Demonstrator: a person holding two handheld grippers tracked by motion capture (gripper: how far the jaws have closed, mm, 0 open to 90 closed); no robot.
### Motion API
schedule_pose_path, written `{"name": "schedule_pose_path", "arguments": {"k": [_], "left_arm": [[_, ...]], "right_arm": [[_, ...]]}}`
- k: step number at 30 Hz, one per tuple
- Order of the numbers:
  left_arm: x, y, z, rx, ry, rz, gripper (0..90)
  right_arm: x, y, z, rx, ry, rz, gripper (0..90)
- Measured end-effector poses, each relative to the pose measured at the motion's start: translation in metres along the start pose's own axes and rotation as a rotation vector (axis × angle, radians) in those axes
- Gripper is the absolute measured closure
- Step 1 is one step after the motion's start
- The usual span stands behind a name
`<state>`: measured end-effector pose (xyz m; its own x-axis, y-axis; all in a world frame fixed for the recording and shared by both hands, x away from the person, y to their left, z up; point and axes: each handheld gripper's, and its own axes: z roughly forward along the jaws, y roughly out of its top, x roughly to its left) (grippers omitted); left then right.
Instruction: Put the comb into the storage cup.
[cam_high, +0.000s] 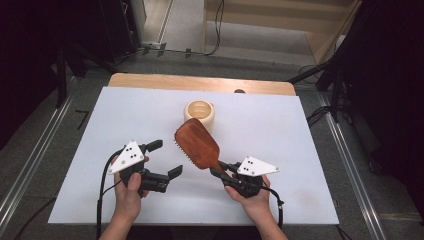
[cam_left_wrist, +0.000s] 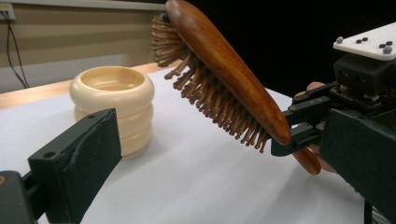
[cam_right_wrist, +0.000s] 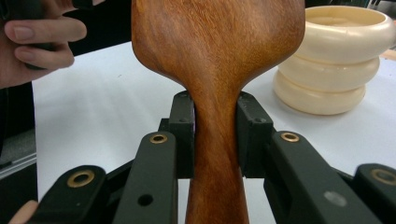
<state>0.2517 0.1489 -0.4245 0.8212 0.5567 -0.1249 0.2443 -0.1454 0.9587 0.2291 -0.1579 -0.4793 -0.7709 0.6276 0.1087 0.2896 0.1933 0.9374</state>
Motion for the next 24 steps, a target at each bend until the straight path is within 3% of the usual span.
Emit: {"name": "schedule_pose_path", "arguments": {"k": [9,20,24], "left_arm": [[-0.005,0.008,0.022,0.015,-0.016,-0.022,0.0],[-0.010,0.013,0.046,0.004,-0.016,-0.107,0.0],[-0.013,0.015,0.054,0.010,-0.006,-0.117,2.0]], "right_arm": [[0.002,0.001,-0.001,-0.013,0.002,-0.007,69.5],[0.005,0.002,-0.002,-0.039,-0.004,-0.003,69.5],[0.007,0.002,-0.001,-0.047,-0.003,-0.009,69.5]]}}
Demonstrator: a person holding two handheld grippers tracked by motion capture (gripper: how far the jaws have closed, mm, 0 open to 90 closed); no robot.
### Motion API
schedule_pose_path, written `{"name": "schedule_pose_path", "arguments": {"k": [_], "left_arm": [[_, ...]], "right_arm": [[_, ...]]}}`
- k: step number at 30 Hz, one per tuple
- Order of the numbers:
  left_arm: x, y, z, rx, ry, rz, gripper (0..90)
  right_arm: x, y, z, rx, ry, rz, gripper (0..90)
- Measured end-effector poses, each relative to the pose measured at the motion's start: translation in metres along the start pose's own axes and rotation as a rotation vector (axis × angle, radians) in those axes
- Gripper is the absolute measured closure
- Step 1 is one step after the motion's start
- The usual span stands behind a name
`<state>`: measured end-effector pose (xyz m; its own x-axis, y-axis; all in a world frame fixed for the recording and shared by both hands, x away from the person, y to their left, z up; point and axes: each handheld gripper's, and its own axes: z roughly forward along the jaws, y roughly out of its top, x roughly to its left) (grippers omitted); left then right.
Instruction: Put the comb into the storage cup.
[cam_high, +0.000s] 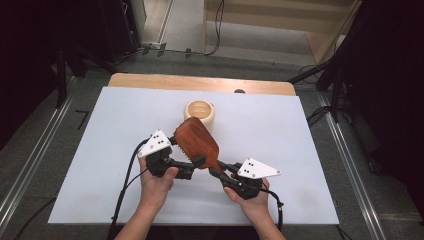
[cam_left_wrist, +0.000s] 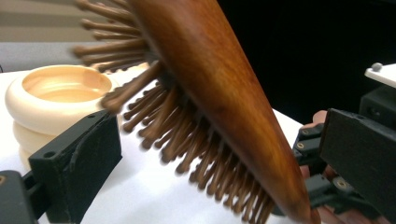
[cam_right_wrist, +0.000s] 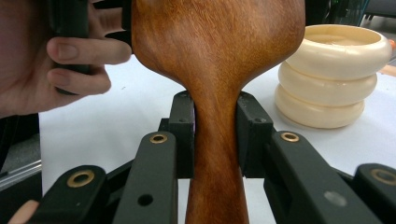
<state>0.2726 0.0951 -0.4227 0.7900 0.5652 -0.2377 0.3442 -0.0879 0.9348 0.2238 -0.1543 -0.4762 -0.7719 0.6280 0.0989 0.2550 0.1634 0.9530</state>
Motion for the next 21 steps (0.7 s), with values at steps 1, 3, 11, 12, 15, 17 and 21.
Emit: {"name": "schedule_pose_path", "arguments": {"k": [1,3,11,12,15,17,21], "left_arm": [[-0.002,0.000,0.002,-0.003,-0.001,-0.006,3.9],[-0.004,0.001,0.005,-0.003,0.004,-0.012,6.4],[-0.003,0.003,0.012,0.003,0.015,-0.087,21.7],[-0.004,0.003,0.012,0.003,0.017,-0.090,22.9],[-0.003,0.003,0.012,0.005,0.008,-0.103,28.0],[-0.002,0.004,0.013,0.006,-0.008,-0.122,31.0],[0.000,0.004,0.012,0.005,-0.038,-0.139,37.1]], "right_arm": [[0.000,0.000,0.000,0.001,-0.001,0.000,69.5],[0.001,0.000,0.001,-0.001,0.000,-0.001,69.5],[0.004,-0.001,0.001,-0.014,-0.017,0.009,69.5],[0.004,-0.001,0.001,-0.015,-0.021,0.008,69.5],[0.005,-0.002,0.001,-0.025,-0.030,0.006,69.5],[0.006,-0.002,0.001,-0.030,-0.034,0.008,69.5],[0.005,-0.003,0.002,-0.036,-0.030,0.014,69.5]]}}
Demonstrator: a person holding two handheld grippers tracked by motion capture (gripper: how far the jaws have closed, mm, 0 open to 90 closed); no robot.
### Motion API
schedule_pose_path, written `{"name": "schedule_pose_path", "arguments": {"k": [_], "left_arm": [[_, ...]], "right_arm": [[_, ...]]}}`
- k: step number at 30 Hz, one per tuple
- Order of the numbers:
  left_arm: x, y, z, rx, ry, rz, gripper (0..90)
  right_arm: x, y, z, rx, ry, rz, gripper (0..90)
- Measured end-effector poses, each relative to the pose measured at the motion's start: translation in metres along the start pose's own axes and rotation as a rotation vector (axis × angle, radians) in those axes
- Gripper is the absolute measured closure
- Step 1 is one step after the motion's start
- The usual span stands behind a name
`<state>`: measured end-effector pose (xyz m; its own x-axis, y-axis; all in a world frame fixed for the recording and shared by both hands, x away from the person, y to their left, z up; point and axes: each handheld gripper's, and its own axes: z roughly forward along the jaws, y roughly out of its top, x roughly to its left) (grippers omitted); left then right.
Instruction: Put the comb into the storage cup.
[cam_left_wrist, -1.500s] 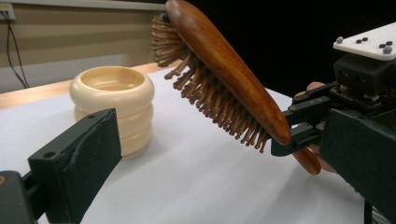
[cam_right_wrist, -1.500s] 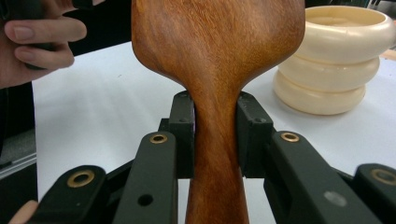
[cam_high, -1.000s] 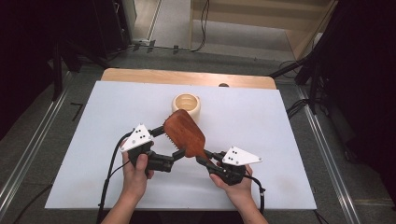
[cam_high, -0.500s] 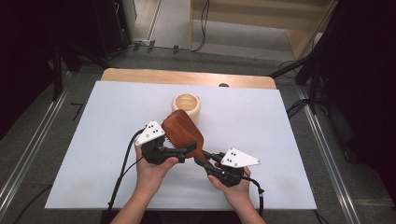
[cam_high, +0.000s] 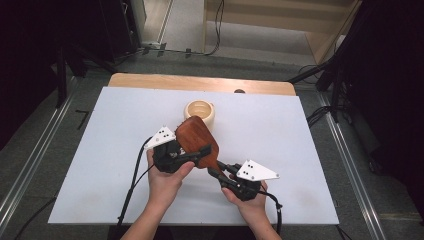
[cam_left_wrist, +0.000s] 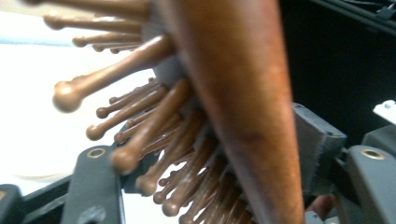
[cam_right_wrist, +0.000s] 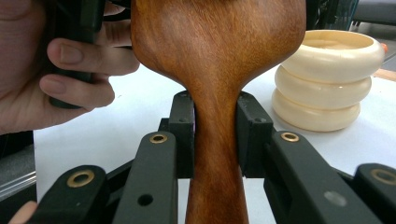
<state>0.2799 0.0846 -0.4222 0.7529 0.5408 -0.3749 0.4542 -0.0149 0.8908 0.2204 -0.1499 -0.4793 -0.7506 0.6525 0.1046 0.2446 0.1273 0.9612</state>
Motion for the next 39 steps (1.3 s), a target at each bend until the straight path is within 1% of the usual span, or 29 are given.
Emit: {"name": "schedule_pose_path", "arguments": {"k": [3,4,7,12,13,14,16,17,19,21,23,25,28,30,31,32,34,36,39], "left_arm": [[-0.001,0.000,0.001,0.015,-0.020,0.002,42.7],[-0.002,0.000,0.001,0.024,-0.037,0.004,45.0],[-0.005,0.000,0.001,0.037,-0.041,0.027,50.0],[-0.006,0.002,-0.002,0.024,-0.083,0.026,54.3],[-0.006,0.002,-0.003,0.028,-0.085,0.032,54.7],[-0.007,0.003,-0.003,0.029,-0.085,0.047,55.2],[-0.008,0.004,-0.004,0.024,-0.095,0.049,55.8],[-0.008,0.005,-0.004,0.020,-0.085,0.054,56.2],[-0.008,0.006,-0.006,0.013,-0.062,0.067,56.7],[-0.005,0.008,-0.008,0.008,-0.059,0.060,57.0],[-0.002,0.010,-0.010,0.002,-0.047,0.066,57.1],[-0.001,0.012,-0.011,-0.004,-0.044,0.068,57.2],[0.001,0.014,-0.013,-0.008,-0.035,0.067,57.3],[0.002,0.016,-0.015,-0.011,-0.038,0.065,57.4],[0.003,0.017,-0.015,-0.014,-0.031,0.065,57.4],[0.003,0.018,-0.016,-0.014,-0.027,0.071,57.4],[0.005,0.019,-0.017,-0.014,-0.024,0.073,57.4],[0.005,0.020,-0.018,-0.009,-0.018,0.079,57.4],[0.007,0.020,-0.019,-0.009,-0.019,0.074,57.4]], "right_arm": [[0.000,-0.002,0.001,0.009,-0.004,-0.003,69.6],[-0.001,-0.003,0.002,0.009,-0.003,-0.003,69.7],[-0.001,-0.005,0.004,0.023,-0.003,-0.011,69.7],[-0.001,-0.004,0.003,0.004,0.011,-0.021,69.6],[-0.001,-0.003,0.003,0.001,0.014,-0.022,69.6],[-0.002,-0.003,0.004,0.005,0.016,-0.023,69.3],[-0.002,-0.002,0.004,0.005,0.019,-0.021,68.8],[-0.003,-0.001,0.003,0.002,0.030,-0.016,67.4],[-0.005,0.000,0.000,-0.012,0.045,-0.005,58.7],[-0.009,0.001,-0.003,-0.014,0.048,0.008,48.0],[-0.014,0.003,-0.007,-0.029,0.059,0.036,37.6],[-0.018,0.004,-0.011,-0.035,0.053,0.050,30.1],[-0.024,0.003,-0.017,-0.034,0.030,0.061,15.0],[-0.027,0.003,-0.022,-0.037,0.032,0.070,8.1],[-0.029,0.003,-0.024,-0.040,0.034,0.077,5.8],[-0.031,0.002,-0.026,-0.045,0.038,0.084,0.0],[-0.035,0.001,-0.032,-0.051,0.027,0.088,0.0],[-0.039,-0.002,-0.037,-0.046,0.007,0.089,0.0],[-0.044,-0.005,-0.043,-0.049,-0.022,0.090,0.0]]}}
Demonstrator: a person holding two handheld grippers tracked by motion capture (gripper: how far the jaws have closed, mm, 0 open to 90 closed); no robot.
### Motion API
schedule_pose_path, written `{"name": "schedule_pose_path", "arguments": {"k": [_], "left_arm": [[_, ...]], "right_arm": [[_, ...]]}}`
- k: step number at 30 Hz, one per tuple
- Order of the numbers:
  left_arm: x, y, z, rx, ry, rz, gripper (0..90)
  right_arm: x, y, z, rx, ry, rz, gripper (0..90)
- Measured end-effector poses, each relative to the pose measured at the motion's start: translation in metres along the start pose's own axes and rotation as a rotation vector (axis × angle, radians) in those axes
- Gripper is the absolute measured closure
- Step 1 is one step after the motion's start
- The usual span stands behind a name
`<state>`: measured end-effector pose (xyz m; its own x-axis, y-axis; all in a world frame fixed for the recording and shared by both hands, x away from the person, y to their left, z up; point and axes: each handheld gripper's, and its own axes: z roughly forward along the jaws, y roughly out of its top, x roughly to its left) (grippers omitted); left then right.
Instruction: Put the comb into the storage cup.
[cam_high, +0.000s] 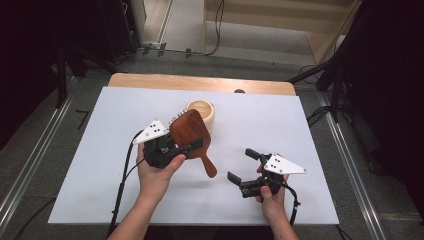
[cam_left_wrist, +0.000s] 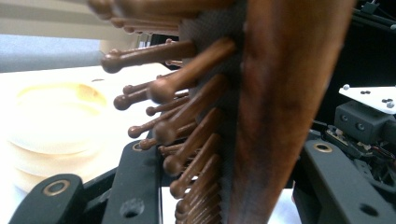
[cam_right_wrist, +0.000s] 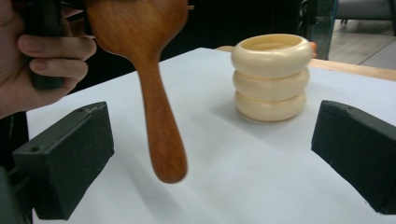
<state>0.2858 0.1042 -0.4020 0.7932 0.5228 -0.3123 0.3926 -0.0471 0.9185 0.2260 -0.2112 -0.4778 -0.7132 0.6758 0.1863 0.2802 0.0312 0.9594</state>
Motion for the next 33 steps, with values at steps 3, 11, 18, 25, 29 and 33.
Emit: {"name": "schedule_pose_path", "arguments": {"k": [3,11,18,25,29,33], "left_arm": [[0.003,0.001,-0.001,0.003,-0.018,-0.010,57.5],[0.006,0.004,-0.004,-0.004,-0.006,-0.008,57.4],[0.009,0.008,-0.007,-0.007,-0.003,0.000,57.4],[0.013,0.013,-0.009,-0.008,0.011,0.008,57.4],[0.015,0.015,-0.009,-0.006,0.010,0.012,57.4],[0.017,0.019,-0.009,-0.009,0.020,0.017,57.4]], "right_arm": [[-0.004,-0.002,-0.008,0.011,-0.052,-0.004,0.0],[-0.018,-0.013,-0.031,0.020,-0.114,-0.019,0.0],[-0.029,-0.025,-0.050,0.039,-0.149,-0.012,0.0],[-0.037,-0.034,-0.068,0.060,-0.175,-0.012,0.0],[-0.042,-0.037,-0.076,0.065,-0.177,-0.012,0.0],[-0.046,-0.040,-0.082,0.075,-0.184,-0.013,0.0]]}}
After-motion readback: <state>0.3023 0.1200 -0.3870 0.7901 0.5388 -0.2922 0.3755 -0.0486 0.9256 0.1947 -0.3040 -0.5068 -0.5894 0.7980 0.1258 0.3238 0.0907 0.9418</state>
